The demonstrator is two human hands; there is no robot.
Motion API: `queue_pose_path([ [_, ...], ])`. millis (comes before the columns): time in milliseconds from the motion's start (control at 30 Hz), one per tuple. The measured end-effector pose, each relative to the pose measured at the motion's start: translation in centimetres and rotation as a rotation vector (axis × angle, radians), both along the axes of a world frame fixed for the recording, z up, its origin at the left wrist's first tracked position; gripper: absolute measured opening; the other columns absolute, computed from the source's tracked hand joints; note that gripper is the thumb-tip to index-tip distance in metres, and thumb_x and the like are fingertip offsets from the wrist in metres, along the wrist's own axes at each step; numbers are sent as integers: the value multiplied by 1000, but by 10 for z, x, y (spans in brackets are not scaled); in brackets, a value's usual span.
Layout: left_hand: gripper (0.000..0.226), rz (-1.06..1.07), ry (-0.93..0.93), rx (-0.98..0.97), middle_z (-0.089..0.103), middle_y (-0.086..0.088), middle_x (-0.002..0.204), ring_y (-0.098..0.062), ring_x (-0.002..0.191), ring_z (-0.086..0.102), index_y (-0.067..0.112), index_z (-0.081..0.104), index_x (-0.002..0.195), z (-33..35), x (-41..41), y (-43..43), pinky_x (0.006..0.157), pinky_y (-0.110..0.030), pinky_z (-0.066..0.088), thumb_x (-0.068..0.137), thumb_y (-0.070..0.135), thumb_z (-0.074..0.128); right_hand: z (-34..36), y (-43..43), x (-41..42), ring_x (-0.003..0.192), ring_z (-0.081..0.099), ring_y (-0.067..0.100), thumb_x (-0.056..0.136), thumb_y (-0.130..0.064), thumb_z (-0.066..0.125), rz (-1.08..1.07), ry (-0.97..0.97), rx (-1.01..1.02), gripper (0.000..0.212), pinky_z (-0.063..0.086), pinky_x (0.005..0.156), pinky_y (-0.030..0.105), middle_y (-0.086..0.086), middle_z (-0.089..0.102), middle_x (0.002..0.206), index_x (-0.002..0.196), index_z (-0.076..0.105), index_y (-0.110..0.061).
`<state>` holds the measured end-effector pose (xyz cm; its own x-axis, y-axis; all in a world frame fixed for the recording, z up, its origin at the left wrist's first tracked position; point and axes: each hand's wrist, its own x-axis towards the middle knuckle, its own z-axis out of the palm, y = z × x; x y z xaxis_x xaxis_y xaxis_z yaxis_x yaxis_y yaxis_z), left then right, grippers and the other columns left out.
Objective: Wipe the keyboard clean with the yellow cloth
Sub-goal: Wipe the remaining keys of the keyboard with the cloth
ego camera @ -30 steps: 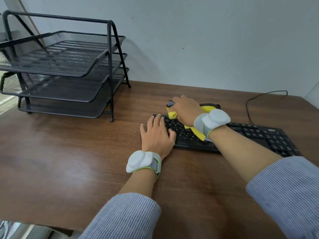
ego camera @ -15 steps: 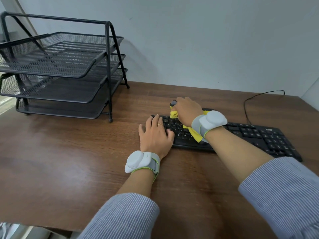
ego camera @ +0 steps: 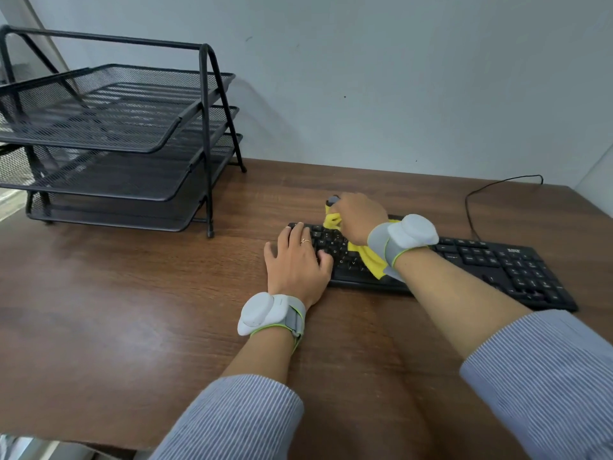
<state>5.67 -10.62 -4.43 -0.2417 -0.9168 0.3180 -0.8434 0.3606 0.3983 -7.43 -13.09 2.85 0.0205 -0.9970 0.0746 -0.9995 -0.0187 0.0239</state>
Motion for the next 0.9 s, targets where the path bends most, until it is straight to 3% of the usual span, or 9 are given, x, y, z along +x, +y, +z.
queue_pose_path([
  [33,55,2,3,1,32,-1,151,-17,141,19,11,37,140,0,0,0,113,-50,16,90,34,37,2,3,-9,95,54,35,83,0,47,-31,10,21,15,39,68,36,14,49,94,75,54,-11],
  [67,55,3,6,2,32,-1,151,-17,141,19,11,37,140,0,-1,0,113,-50,16,90,34,37,3,5,-18,88,53,33,83,1,48,-75,6,35,27,39,67,35,12,46,89,62,42,-15],
  [133,55,3,9,5,32,-1,151,-17,141,19,11,37,140,0,-1,0,113,-50,16,90,34,37,5,11,-29,79,48,31,84,0,49,-145,2,50,39,40,66,34,10,47,85,55,29,-18],
  [200,55,2,2,5,31,-1,151,-17,141,18,11,37,140,0,-1,1,113,-50,16,90,34,37,5,14,-27,84,49,33,85,-1,50,-145,27,25,28,40,67,35,12,48,88,62,40,-14],
  [267,55,1,-4,6,31,-1,151,-17,141,18,11,36,141,0,-1,0,113,-50,16,90,34,36,3,13,-16,103,50,36,86,-3,49,-83,58,-12,14,41,74,40,14,51,103,93,58,-10],
  [333,55,3,-8,8,31,-1,152,-17,141,18,11,36,140,0,0,0,113,-49,17,90,34,36,-3,12,-6,111,46,35,86,0,48,-15,89,-51,30,41,80,41,14,50,115,113,58,-10],
  [500,55,5,-4,2,32,-1,151,-18,140,19,11,38,139,0,-1,0,113,-49,16,90,34,37,-3,11,-8,107,44,32,85,2,49,136,191,-86,33,32,73,35,10,49,114,110,64,-15],
  [700,55,5,7,2,32,-1,151,-17,140,19,11,38,139,0,-1,0,112,-49,17,90,34,37,-3,7,-2,110,44,33,86,0,51,85,177,-96,33,39,81,38,12,49,118,115,60,-12],
  [900,54,6,12,-7,34,-2,150,-18,140,21,10,39,139,0,-1,0,112,-50,18,90,33,38,0,8,-8,106,46,32,87,1,48,130,148,-41,31,39,71,37,12,51,113,111,62,-12],
])
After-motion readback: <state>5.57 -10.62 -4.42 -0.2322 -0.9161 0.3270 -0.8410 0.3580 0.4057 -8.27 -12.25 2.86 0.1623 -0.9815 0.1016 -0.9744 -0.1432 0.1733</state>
